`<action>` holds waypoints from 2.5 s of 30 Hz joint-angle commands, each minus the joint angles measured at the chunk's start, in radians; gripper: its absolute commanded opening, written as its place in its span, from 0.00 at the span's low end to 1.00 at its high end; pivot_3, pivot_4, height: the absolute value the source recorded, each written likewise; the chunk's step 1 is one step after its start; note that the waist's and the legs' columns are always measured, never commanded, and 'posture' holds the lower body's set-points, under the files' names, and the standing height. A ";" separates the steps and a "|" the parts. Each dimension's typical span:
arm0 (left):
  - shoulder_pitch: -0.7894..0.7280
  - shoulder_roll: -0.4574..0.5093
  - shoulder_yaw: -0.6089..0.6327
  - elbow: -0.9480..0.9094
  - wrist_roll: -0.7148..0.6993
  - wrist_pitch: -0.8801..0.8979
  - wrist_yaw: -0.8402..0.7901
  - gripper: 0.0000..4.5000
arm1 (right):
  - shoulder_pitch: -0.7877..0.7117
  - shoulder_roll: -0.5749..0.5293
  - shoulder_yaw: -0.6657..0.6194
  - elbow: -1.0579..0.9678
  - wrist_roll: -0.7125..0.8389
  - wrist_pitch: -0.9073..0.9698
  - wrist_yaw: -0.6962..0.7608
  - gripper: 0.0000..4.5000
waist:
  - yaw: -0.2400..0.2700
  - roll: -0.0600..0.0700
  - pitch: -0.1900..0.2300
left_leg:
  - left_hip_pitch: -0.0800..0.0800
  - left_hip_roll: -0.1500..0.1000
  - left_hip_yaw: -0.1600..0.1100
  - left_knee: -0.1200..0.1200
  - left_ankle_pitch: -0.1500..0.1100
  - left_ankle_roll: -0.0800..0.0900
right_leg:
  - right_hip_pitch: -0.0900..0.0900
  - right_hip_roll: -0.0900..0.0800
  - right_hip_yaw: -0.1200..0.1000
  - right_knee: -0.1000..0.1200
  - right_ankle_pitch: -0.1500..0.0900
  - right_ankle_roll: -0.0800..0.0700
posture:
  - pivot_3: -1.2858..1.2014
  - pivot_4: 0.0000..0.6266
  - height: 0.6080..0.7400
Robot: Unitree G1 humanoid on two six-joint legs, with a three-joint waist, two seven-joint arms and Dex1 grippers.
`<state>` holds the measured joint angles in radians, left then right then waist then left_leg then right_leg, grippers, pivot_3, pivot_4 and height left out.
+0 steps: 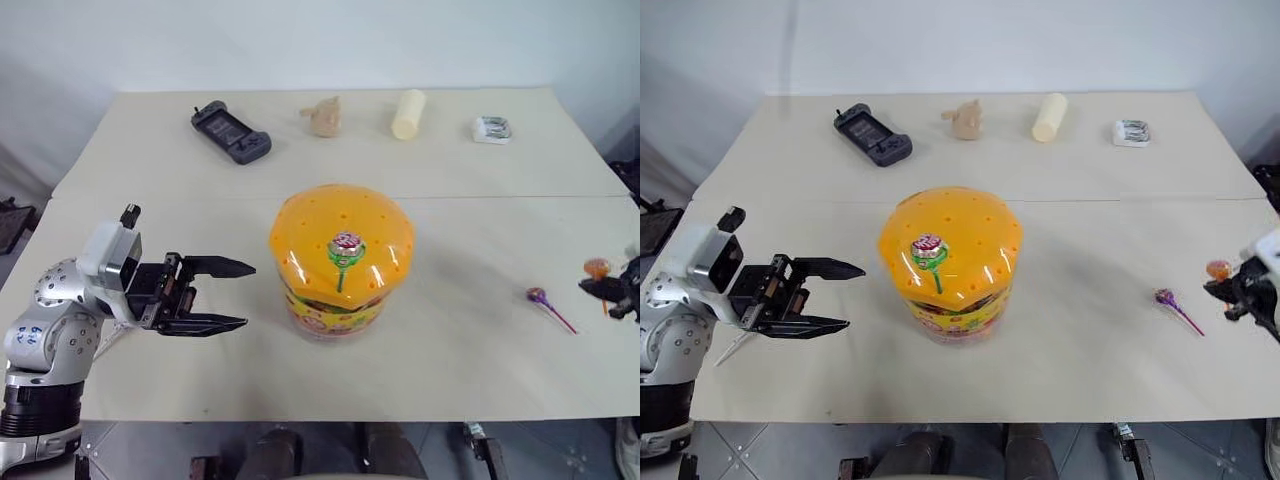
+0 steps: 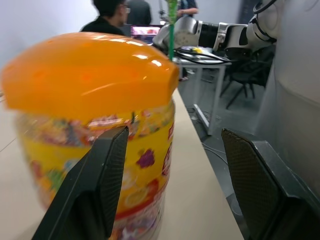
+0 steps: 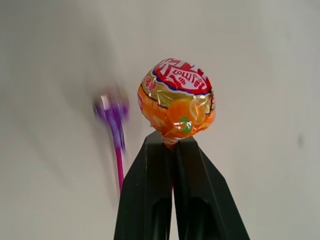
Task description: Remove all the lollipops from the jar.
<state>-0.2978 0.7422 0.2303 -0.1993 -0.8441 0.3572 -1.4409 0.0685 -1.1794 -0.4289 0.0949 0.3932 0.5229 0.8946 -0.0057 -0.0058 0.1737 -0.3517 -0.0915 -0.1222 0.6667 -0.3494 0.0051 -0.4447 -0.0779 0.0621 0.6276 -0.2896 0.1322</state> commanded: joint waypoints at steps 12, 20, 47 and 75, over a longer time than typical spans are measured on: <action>-0.009 0.043 0.057 -0.019 -0.033 0.007 -0.004 0.70 | 0.015 0.126 -0.068 0.097 -0.025 -0.309 0.130 0.52 | 0.007 0.000 0.000 | -0.001 0.000 -0.001 0.000 0.000 0.000 | 0.000 0.000 -0.001 -0.002 0.001 0.000 | 0.52 0.24 1.00; 0.012 0.030 0.219 0.107 -0.093 0.056 0.105 0.70 | -0.097 0.188 -0.217 -0.226 0.432 -0.237 0.402 0.67 | 0.003 0.001 0.000 | 0.000 0.002 -0.001 0.000 0.000 -0.001 | 0.000 0.001 -0.001 -0.002 0.001 0.000 | 0.52 0.24 1.00; 0.073 -0.004 0.199 0.008 -0.107 0.108 0.100 0.70 | -0.783 0.488 0.505 -0.507 0.456 0.011 0.299 0.39 | 0.011 -0.002 0.000 | -0.003 0.002 -0.004 0.006 -0.002 -0.001 | -0.001 0.000 -0.005 -0.001 0.001 0.000 | 0.52 0.24 1.00; -0.028 -0.013 0.094 -0.076 -0.111 0.093 0.039 0.70 | -0.501 0.019 -0.140 -0.162 0.455 0.160 0.207 0.00 | 0.037 -0.002 0.000 | -0.006 0.000 -0.004 0.009 -0.006 0.004 | 0.000 -0.001 -0.005 -0.004 0.001 0.000 | 0.52 0.24 1.00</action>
<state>-0.3226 0.7116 0.3259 -0.2531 -0.9629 0.4702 -1.3779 -0.4711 -1.1250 -0.5015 -0.1161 0.9226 0.6914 1.0530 0.0309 -0.0078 0.1740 -0.3578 -0.0915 -0.1258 0.6754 -0.3556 0.0093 -0.4452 -0.0791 0.0566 0.6230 -0.2885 0.1317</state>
